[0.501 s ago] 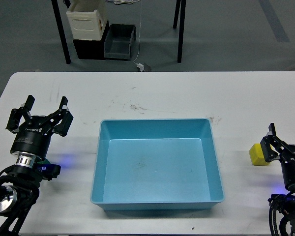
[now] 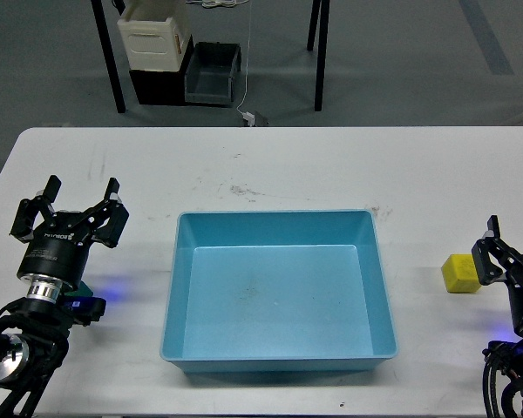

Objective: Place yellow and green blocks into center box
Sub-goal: 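Open the right gripper and move it toward the yellow cube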

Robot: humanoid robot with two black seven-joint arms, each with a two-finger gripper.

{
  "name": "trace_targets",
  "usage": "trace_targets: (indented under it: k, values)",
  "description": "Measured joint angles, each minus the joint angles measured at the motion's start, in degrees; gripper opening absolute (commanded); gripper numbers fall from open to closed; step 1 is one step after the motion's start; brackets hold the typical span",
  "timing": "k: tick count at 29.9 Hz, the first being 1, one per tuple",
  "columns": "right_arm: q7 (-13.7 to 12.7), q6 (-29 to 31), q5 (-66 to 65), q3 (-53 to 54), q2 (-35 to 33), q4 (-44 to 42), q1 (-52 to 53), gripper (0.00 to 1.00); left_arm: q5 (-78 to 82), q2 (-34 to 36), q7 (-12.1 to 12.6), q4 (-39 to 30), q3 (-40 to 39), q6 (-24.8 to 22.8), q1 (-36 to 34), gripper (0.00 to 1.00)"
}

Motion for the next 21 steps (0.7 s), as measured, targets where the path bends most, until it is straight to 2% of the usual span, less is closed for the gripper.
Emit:
trace_targets:
  k: [3, 7, 9, 15, 21]
  values:
    - [0.03, 0.38, -6.71, 0.29, -3.84, -0.10, 0.25, 1.00, 0.00, -0.04, -0.02, 0.02, 0.49, 0.68, -0.02, 1.00]
    - [1.08, -0.36, -21.90, 2.29, -8.38, -0.15, 2.46, 1.00, 0.00, -0.05, -0.03, 0.14, 0.44, 1.42, -0.08, 1.00]
    - [1.40, -2.29, -28.33, 4.18, -9.13, -0.33, 4.98, 1.00, 0.00, -0.05, -0.07, 0.16, 0.22, 1.50, -0.09, 1.00]
    - [2.34, -13.10, -48.97, 5.79, -14.34, -2.28, 13.75, 0.99, -0.05, -0.13, -0.18, 0.44, -0.04, 1.52, -0.19, 1.00]
    - [4.42, -15.57, -72.76, 2.44, -21.25, -4.42, 21.12, 0.99, -0.13, -0.38, -0.25, 0.71, 0.15, 1.55, -0.30, 1.00]
